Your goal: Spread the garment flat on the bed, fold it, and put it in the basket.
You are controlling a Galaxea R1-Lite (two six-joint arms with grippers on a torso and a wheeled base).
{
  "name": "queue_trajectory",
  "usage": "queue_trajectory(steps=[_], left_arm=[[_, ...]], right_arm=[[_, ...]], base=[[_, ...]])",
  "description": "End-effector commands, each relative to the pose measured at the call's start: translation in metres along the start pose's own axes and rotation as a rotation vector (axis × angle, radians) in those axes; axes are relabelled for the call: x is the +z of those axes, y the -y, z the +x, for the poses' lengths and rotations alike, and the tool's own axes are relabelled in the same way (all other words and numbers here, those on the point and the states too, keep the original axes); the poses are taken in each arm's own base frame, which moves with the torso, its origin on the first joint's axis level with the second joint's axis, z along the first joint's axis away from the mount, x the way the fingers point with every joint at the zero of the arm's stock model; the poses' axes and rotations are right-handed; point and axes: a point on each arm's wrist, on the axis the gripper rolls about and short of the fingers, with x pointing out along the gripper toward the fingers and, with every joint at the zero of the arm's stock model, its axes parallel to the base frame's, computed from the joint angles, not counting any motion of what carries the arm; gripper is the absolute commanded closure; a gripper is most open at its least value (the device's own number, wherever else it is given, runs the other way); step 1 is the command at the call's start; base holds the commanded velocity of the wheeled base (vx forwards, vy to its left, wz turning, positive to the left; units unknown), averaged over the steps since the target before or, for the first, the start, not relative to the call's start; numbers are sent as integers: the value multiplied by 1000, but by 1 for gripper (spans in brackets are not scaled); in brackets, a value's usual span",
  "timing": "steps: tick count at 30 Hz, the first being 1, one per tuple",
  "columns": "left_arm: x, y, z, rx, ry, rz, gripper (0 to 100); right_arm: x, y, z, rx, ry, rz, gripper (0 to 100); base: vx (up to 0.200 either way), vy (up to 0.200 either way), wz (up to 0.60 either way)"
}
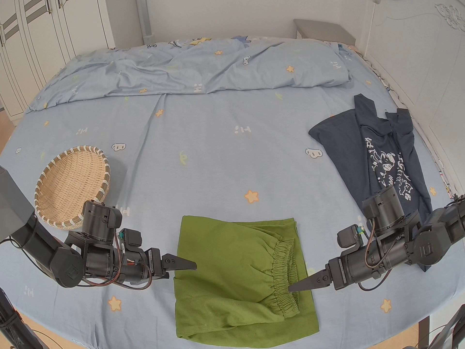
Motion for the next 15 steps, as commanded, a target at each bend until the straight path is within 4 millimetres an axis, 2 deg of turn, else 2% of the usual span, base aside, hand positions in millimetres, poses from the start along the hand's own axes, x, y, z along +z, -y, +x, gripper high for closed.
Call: queue_trajectory(steps=[1, 6, 15], left_arm=[[2, 3, -4, -13, 23, 14, 0], [4, 6, -6, -21, 37, 23, 0], [5, 10, -11, -32, 57, 35, 0]], right_arm=[[-3, 7, 21, -3, -62, 15, 0], [-4, 9, 37, 7, -81, -6, 0], [-2, 13, 43, 8, -79, 5, 0]], base=[[0, 0, 0], [0, 0, 0], [0, 0, 0]])
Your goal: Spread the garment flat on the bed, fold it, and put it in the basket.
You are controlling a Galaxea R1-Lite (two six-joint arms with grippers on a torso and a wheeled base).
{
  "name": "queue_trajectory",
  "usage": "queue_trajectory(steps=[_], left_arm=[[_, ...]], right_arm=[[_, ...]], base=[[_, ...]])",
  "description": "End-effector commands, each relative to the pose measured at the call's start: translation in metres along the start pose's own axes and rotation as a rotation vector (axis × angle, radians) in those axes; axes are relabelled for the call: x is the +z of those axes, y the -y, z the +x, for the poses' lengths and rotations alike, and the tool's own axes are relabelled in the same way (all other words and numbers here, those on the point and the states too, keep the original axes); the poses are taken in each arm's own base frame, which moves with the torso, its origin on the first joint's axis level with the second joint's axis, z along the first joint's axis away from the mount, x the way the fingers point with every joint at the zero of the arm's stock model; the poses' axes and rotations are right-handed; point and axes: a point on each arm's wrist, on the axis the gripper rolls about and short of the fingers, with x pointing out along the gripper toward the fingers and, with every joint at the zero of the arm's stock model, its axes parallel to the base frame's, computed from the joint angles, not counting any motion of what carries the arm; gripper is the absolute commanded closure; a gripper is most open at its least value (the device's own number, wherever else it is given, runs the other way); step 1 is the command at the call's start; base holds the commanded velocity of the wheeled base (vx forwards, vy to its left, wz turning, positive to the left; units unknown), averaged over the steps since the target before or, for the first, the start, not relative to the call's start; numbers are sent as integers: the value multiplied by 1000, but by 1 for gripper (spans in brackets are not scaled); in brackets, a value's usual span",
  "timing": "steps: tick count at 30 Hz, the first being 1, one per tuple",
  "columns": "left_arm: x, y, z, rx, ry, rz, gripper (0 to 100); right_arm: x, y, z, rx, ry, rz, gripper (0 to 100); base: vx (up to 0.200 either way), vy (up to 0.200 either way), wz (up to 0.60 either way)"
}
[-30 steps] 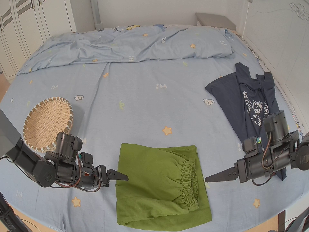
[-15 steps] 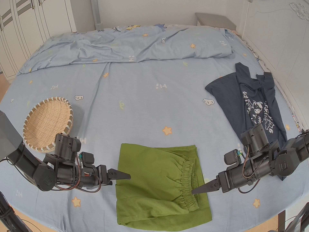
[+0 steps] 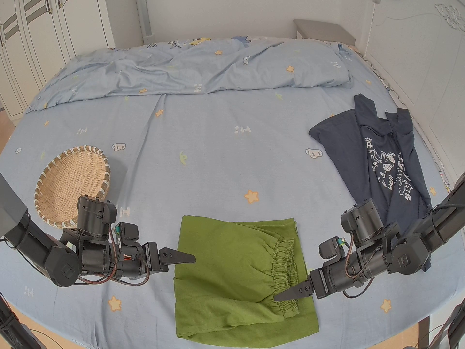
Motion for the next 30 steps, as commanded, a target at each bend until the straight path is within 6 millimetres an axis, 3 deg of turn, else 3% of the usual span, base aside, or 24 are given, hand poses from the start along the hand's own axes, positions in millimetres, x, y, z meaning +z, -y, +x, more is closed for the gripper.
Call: queue_trajectory(steps=[1, 30], left_arm=[[1, 2, -3, -6, 11, 6, 0], [3, 4, -4, -8, 21, 13, 0]], right_arm=[[-2, 6, 9, -6, -30, 18, 0], [2, 8, 16, -23, -22, 13, 0]], base=[[0, 0, 0], [0, 0, 0]])
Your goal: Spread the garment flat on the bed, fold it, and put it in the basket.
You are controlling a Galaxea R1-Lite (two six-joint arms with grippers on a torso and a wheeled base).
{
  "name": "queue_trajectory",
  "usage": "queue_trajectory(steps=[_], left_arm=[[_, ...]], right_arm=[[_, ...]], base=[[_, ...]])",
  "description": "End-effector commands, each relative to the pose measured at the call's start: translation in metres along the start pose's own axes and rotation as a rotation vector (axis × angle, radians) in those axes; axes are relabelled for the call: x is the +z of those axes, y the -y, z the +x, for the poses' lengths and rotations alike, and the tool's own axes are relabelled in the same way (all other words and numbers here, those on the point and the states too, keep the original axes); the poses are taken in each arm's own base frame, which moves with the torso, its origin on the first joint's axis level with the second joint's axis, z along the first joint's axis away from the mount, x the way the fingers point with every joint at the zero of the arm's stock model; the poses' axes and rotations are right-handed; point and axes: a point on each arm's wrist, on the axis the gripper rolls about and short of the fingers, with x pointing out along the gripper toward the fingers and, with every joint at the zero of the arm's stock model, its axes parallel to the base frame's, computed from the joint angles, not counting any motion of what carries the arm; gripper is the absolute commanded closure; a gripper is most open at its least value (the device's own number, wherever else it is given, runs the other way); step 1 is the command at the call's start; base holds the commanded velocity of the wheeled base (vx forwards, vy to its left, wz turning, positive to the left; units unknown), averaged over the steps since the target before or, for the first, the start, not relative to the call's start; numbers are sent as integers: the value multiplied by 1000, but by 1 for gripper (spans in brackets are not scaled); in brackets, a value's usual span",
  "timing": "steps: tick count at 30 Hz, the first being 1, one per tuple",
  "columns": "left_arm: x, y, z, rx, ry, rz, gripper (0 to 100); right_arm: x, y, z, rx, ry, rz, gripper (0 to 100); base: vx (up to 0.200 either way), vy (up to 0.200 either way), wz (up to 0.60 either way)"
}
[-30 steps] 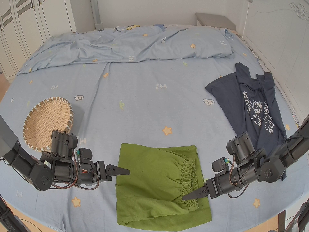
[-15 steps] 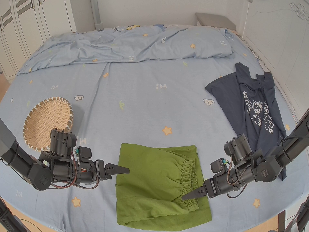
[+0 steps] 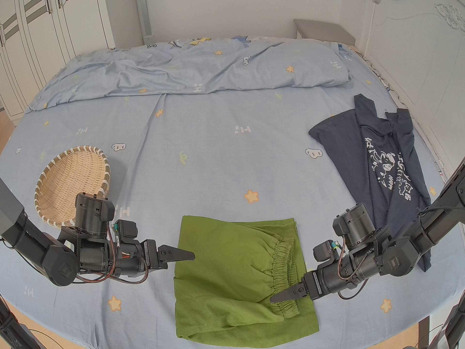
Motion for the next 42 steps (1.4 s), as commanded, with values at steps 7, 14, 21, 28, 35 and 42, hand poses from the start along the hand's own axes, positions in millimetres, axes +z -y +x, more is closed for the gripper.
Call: queue_trajectory(steps=[7, 14, 21, 28, 35, 42], left_arm=[[0, 1, -1, -2, 5, 3, 0], [0, 1, -2, -1, 5, 0, 0], [1, 0, -3, 1, 10, -2, 0], [2, 0, -3, 0, 13, -1, 0], [3, -1, -4, 2, 19, -1, 0], [3, -1, -3, 1, 15, -1, 0]], right_arm=[[1, 0, 0, 4, 5, 10, 100], [0, 1, -2, 3, 6, 17, 100], [-2, 2, -4, 0, 4, 25, 100], [0, 0, -23, -1, 57, 53, 100], [-3, 1, -45, -5, 114, 81, 100], [-11, 6, -58, -25, 119, 122, 100]], base=[[0, 0, 0], [0, 0, 0], [0, 0, 0], [0, 0, 0], [0, 0, 0], [0, 0, 0]])
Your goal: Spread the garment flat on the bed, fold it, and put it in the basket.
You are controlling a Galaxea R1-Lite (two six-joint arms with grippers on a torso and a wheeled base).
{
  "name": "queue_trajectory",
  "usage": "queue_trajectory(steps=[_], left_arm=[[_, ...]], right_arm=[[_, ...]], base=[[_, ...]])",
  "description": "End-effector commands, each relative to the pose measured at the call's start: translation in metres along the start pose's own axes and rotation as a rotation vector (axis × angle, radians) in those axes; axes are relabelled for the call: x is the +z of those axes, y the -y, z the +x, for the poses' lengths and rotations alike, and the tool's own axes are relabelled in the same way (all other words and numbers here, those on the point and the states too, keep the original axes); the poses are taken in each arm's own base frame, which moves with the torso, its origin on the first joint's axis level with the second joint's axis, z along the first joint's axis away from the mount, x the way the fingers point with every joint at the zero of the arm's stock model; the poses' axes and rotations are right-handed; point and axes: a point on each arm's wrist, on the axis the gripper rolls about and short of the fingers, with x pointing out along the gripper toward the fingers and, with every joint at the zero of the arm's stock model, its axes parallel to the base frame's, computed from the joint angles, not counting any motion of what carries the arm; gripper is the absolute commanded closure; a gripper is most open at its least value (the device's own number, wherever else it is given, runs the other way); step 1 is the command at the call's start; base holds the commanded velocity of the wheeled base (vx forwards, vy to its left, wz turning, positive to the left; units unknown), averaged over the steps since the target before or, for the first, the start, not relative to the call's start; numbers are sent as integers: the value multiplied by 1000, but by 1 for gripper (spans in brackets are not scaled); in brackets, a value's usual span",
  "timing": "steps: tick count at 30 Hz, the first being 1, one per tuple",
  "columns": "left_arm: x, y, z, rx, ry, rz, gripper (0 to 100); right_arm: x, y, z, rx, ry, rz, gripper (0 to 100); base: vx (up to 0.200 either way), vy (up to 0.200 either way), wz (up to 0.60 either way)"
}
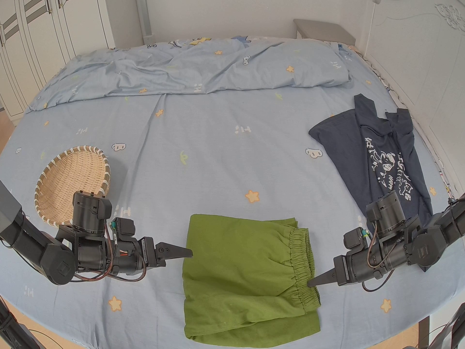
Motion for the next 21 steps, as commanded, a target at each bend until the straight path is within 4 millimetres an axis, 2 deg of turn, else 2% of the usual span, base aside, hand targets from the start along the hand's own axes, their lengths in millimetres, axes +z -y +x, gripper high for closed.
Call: queue_trajectory(steps=[1, 7, 8, 11, 16, 21], left_arm=[[0, 0, 1, -1, -4, 0, 0], [-1, 0, 3, -1, -9, 0, 0], [-1, 0, 3, -1, -10, 0, 0], [-1, 0, 4, -2, -13, 1, 0], [-8, -7, 22, 0, -42, 6, 0], [-18, -8, 33, -9, -68, 8, 0]], right_arm=[[-2, -1, -8, -2, 16, 0, 100], [-5, 2, 0, -11, -24, -6, 100], [-5, 2, 1, -9, -25, -9, 0], [-4, 3, 1, -8, -21, -15, 0], [-1, 2, -4, -3, 5, -24, 0], [7, -5, -27, 8, 106, -50, 0]], base=[[0, 0, 0], [0, 0, 0], [0, 0, 0], [0, 0, 0], [0, 0, 0], [0, 0, 0]])
